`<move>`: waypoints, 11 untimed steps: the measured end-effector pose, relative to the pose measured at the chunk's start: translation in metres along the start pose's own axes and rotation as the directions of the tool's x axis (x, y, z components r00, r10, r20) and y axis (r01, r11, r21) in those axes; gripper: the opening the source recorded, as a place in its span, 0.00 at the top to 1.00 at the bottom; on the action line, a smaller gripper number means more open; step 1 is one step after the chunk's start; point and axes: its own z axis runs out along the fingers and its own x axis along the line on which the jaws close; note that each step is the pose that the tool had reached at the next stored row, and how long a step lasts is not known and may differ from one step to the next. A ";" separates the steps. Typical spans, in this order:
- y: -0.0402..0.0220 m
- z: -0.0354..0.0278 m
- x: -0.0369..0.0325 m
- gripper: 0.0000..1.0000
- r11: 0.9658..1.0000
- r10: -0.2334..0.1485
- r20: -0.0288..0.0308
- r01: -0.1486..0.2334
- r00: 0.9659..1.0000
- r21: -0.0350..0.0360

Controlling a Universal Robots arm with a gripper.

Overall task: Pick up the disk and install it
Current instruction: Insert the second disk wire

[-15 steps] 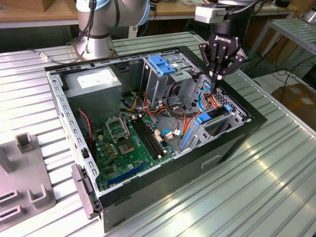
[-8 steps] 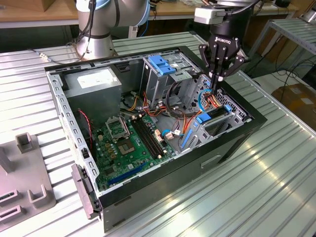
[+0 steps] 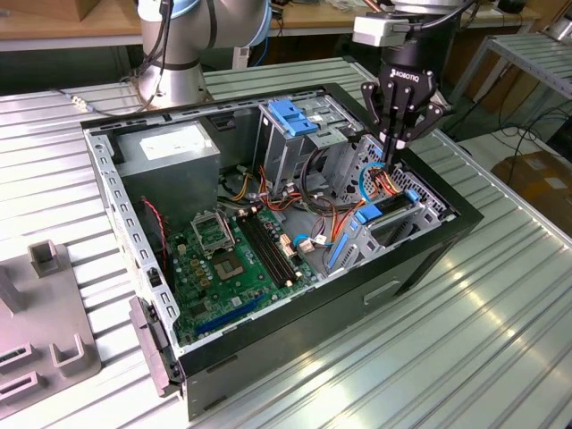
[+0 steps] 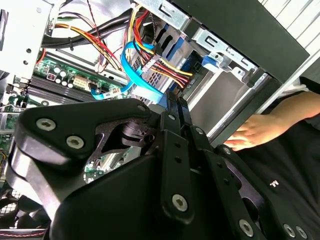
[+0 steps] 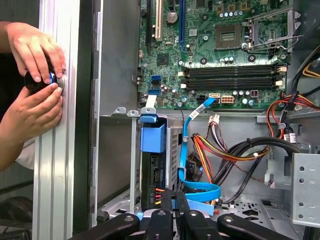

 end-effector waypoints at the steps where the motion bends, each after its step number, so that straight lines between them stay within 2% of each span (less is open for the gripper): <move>1: 0.0000 0.0000 0.0000 0.83 1.000 0.000 0.000 0.000 1.000 0.000; 10: -0.0006 0.0001 0.0003 0.81 1.000 0.000 0.000 0.000 1.000 0.000; 11: -0.0007 0.0001 0.0003 0.75 1.000 0.000 0.000 0.000 1.000 0.000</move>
